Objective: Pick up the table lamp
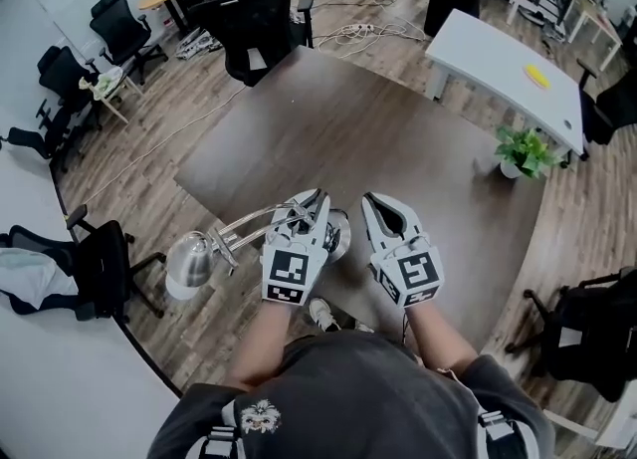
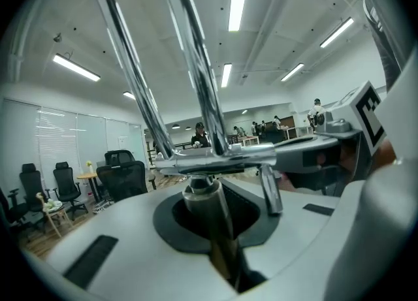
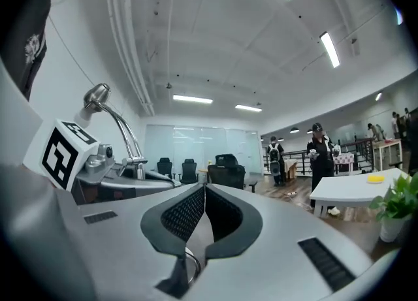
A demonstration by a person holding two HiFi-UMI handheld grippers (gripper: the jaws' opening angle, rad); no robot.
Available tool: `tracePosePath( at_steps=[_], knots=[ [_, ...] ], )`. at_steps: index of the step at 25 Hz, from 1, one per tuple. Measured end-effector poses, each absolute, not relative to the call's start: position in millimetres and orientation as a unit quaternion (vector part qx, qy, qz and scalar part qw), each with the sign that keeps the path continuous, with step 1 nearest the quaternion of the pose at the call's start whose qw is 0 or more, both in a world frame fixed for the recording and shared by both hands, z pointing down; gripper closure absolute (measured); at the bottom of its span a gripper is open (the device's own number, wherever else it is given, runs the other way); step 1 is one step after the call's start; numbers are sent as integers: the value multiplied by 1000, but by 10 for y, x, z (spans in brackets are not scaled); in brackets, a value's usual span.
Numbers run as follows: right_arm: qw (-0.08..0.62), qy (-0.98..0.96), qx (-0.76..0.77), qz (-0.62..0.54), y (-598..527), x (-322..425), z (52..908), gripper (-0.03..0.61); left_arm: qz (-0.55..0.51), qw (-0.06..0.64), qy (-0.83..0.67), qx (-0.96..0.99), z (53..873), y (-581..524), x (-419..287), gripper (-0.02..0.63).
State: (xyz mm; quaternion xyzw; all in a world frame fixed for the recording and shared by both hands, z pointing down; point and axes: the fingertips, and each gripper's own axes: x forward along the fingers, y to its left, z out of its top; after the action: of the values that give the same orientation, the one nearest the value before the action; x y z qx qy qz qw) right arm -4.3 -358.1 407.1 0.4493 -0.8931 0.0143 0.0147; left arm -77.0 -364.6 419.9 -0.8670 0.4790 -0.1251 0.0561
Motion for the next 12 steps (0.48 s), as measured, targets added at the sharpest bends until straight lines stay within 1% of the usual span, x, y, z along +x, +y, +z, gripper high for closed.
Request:
tracePosePath(
  at_steps=[5, 12],
  knots=[
    [7, -895, 447, -18, -3522, -85, 3681, 551, -123, 46, 483, -866, 4158, -3601, -854, 571],
    [18, -898, 440, -27, -3362, -214, 3755, 552, -123, 38, 489, -863, 4222, -3514, -982, 571]
  ],
)
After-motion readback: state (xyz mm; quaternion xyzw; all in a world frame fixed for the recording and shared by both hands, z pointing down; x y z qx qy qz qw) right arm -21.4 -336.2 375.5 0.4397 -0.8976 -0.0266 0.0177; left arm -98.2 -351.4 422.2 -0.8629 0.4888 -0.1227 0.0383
